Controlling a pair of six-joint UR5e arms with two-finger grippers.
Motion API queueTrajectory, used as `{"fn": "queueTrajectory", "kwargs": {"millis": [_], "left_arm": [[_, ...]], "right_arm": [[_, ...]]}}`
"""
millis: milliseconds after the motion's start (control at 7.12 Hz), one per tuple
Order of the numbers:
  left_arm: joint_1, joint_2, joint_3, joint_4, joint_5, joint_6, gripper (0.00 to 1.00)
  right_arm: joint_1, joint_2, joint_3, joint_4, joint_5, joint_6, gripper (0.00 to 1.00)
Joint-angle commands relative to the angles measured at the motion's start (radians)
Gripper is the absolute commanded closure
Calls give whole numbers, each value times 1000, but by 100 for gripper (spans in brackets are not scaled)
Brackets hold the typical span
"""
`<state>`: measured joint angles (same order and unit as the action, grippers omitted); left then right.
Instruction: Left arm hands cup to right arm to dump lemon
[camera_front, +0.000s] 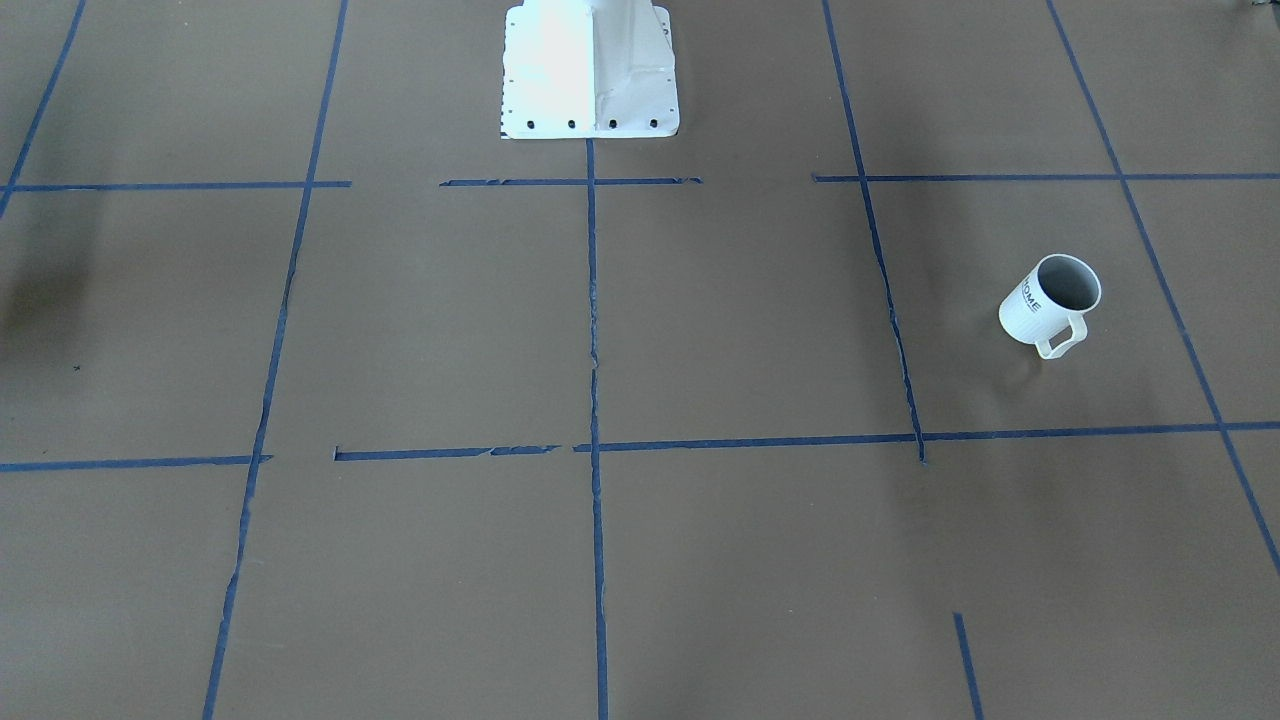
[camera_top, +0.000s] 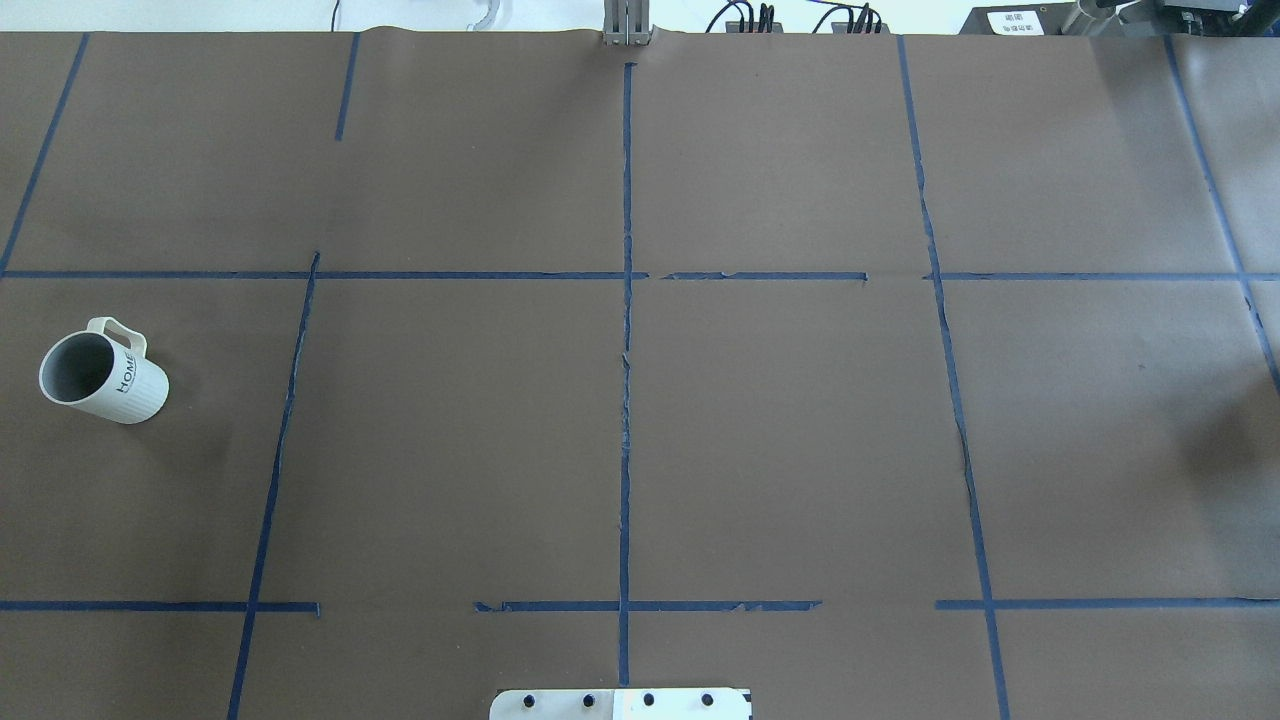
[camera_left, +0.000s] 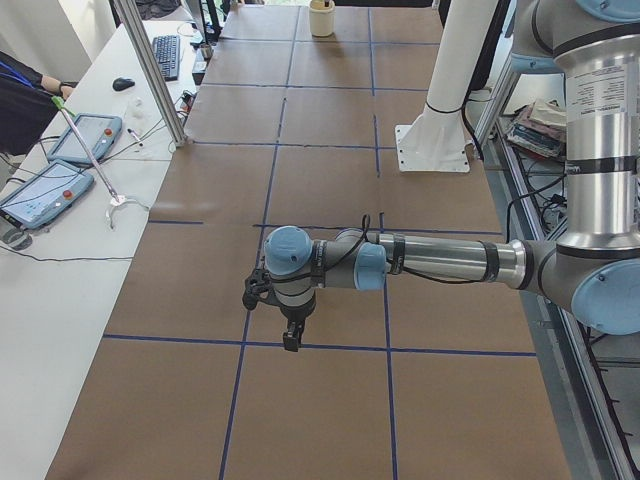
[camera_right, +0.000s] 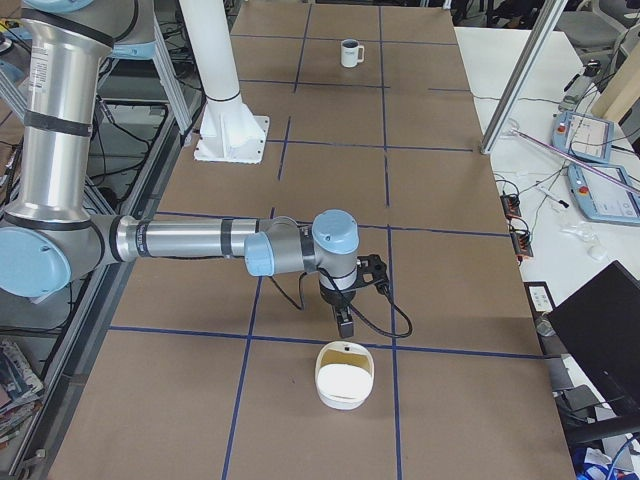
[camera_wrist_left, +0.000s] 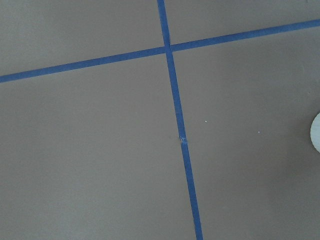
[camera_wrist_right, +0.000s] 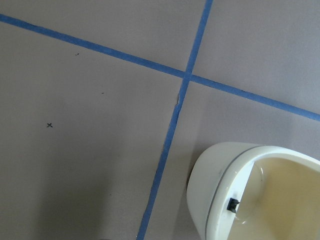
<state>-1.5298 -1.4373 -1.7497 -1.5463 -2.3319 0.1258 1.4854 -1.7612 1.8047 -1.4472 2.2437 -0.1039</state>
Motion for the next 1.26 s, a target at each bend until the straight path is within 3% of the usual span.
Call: {"fn": "queueTrajectory", "kwargs": {"millis": [0,421,702,1124], "left_arm": [[3,-5,-14,0,-7,2,0],[7,-52,-17,-8,35,2,0],[5,-135,9,-151,33,3,0],[52,-107,-7,-178,32,-42,0]], "right_arm": [[1,-3,-13,90,69,4,0],[1,2,-16,103,83,6,0],[1,2,-8,110,89,33,0],[3,0,-10,123,93,35,0]]}}
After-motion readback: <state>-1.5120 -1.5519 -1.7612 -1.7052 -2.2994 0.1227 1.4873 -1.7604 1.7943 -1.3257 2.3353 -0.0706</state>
